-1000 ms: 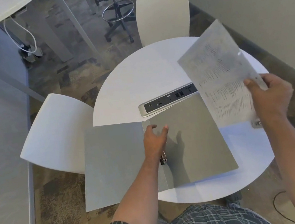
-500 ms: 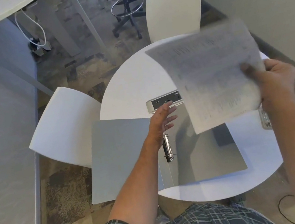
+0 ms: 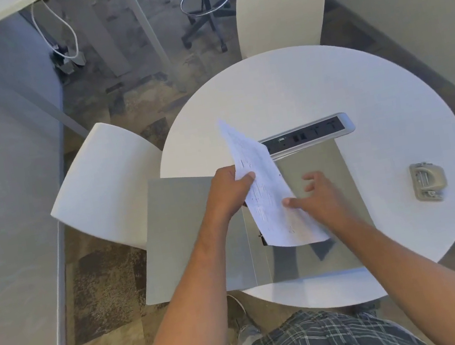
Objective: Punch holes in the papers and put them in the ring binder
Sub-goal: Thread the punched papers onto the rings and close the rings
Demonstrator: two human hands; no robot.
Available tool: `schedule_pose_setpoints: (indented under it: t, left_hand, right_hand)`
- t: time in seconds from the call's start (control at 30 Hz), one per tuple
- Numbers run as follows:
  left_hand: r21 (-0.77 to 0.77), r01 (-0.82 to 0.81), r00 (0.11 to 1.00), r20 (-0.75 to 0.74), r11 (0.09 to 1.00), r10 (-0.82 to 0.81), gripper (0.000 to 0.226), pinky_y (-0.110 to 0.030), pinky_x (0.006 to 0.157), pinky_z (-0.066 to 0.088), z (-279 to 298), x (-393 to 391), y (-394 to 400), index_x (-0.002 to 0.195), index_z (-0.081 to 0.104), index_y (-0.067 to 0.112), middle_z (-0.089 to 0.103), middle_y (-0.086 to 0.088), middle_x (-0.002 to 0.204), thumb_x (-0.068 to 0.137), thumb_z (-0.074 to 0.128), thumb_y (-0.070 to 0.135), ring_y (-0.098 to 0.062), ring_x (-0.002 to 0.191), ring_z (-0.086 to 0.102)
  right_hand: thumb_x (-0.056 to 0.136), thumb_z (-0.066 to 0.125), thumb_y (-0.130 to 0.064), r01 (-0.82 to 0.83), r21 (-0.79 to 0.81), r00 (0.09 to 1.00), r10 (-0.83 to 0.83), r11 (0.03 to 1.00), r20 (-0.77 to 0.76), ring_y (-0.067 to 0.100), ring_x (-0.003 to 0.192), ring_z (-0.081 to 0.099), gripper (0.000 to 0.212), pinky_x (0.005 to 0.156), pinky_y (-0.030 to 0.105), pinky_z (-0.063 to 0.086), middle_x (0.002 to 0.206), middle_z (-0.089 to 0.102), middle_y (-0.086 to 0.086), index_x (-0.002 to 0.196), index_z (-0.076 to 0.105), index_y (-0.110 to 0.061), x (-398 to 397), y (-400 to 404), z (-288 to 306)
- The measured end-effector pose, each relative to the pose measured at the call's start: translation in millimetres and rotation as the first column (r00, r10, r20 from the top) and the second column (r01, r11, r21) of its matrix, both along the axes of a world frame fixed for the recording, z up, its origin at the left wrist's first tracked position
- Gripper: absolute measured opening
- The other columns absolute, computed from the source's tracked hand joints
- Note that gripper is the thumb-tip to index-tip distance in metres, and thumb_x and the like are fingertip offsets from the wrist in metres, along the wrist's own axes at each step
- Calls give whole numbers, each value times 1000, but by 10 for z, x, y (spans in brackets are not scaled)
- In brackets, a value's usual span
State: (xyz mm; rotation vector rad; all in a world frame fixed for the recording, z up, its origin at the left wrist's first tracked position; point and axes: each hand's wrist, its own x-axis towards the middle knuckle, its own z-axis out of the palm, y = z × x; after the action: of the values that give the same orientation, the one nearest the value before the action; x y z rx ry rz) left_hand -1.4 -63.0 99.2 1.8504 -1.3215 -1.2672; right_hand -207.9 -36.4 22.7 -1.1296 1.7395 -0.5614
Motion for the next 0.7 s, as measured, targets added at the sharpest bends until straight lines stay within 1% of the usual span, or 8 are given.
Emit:
schedule_pose_setpoints:
  t: [0.07,0.17,0.27,0.33,0.4,0.57,0.63,0.7]
  left_hand:
    - [1,86,977,197,996,-84,21,-42,63,61,114,-32,12,83,64,1,71,-11,76,91,56,20,-34,72,74]
    - [-4,172,919,362,985,-159,16,-32,57,52,306,-196,43,70,56,13,65,-5,69,83,55,23,-29,63,69]
    - [-74,184,925,350,980,-147,22,-33,65,60,376,-403,73,79,62,18,70,-1,75,90,53,35,-18,60,72]
    - [-65,160,958,251,985,-139,41,-36,74,62,347,-499,93,90,69,20,75,1,81,96,48,55,-13,61,75]
    - [-18,175,966,194,984,-169,57,-38,79,61,272,-543,111,99,73,20,76,2,92,98,41,67,-16,73,76]
    - [30,124,992,-40,992,-123,32,-42,86,64,-175,-509,131,103,77,18,76,7,102,98,60,45,-11,82,76]
    - [30,51,999,9,998,-51,21,-35,85,61,-435,-431,135,101,77,21,75,9,104,96,65,39,-12,92,72]
    - [45,-61,993,101,997,56,16,-30,84,57,-684,-319,147,104,75,22,72,8,107,95,68,33,-14,100,68]
  right_hand:
    - [76,88,-41,-27,-140,992,44,990,116,16,92,67,59,76,28,48,108,66,-4,125,58,-26,144,17,95]
    - [94,72,-38,-82,-155,893,142,985,427,15,87,76,33,75,32,55,102,78,-3,124,69,-24,273,14,310]
    - [103,54,-46,-91,-177,817,176,980,550,14,89,75,36,79,33,57,101,79,-5,124,69,-22,261,-12,387]
    - [95,57,-62,-80,-113,709,136,990,691,35,107,70,57,95,51,54,119,73,16,131,67,-19,179,-42,337]
    - [90,63,-58,-65,-43,608,74,997,791,43,112,66,61,100,58,50,130,65,26,135,64,-17,52,-52,288]
    - [91,69,-10,70,52,787,-87,996,611,37,108,72,37,95,57,57,117,76,10,128,67,-12,-223,-40,46]
    - [93,68,-3,86,99,817,-127,991,562,28,101,76,33,84,44,61,113,78,5,125,68,-12,-278,7,-44]
    - [92,71,-7,76,151,841,-145,986,521,26,101,76,31,88,47,60,114,78,5,123,70,-13,-348,55,-180]
